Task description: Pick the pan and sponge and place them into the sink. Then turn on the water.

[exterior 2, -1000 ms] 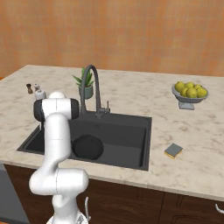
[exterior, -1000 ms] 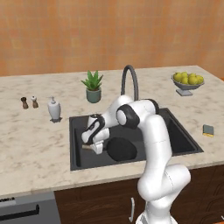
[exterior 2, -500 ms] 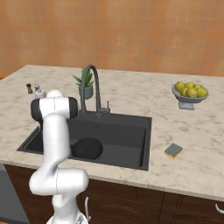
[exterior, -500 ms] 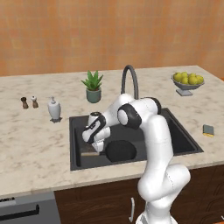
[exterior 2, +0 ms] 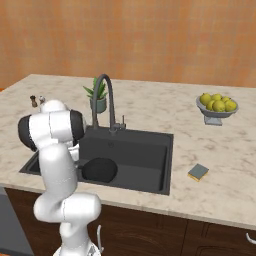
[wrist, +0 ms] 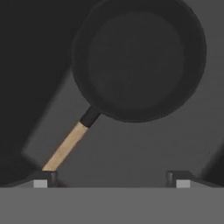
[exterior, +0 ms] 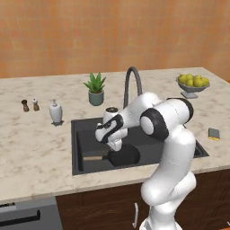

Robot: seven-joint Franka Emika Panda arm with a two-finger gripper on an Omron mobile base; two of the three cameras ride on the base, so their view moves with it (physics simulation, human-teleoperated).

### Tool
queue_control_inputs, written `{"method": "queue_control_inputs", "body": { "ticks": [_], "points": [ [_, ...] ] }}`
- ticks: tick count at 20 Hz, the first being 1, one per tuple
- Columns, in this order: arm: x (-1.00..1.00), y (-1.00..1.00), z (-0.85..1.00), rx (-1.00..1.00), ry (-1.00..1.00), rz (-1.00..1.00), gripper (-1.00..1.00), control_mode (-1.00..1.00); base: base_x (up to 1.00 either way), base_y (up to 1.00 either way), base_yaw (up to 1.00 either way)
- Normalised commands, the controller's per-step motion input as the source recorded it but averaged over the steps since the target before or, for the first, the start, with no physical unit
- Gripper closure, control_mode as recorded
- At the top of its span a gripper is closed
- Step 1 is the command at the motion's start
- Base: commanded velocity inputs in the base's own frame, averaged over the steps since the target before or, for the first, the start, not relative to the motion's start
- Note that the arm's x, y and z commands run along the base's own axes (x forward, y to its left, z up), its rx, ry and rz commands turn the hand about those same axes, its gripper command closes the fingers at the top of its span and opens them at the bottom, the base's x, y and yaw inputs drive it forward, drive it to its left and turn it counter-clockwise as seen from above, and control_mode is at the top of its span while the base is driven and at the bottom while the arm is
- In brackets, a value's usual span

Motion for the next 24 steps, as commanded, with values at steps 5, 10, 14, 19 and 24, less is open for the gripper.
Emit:
{"method": "queue_control_inputs", "body": {
  "ticks": [5, 10, 14, 19, 24],
  "points": [
    [-0.59, -0.94, 0.36, 0.00, -0.08, 0.17, -1.00, -1.00, 0.00, 0.00, 0.00],
    [-0.03, -0.95, 0.28, 0.00, -0.01, 0.14, -1.00, -1.00, 0.00, 0.00, 0.00],
    [-0.05, -0.91, 0.31, -0.02, 0.00, 0.15, -1.00, -1.00, 0.00, 0.00, 0.00],
    [-0.25, -0.82, 0.28, -0.07, 0.00, 0.15, -1.00, -1.00, 0.00, 0.00, 0.00],
    [-0.29, -0.60, 0.02, -0.16, 0.00, 0.15, -1.00, -1.00, 0.00, 0.00, 0.00]
  ]
}}
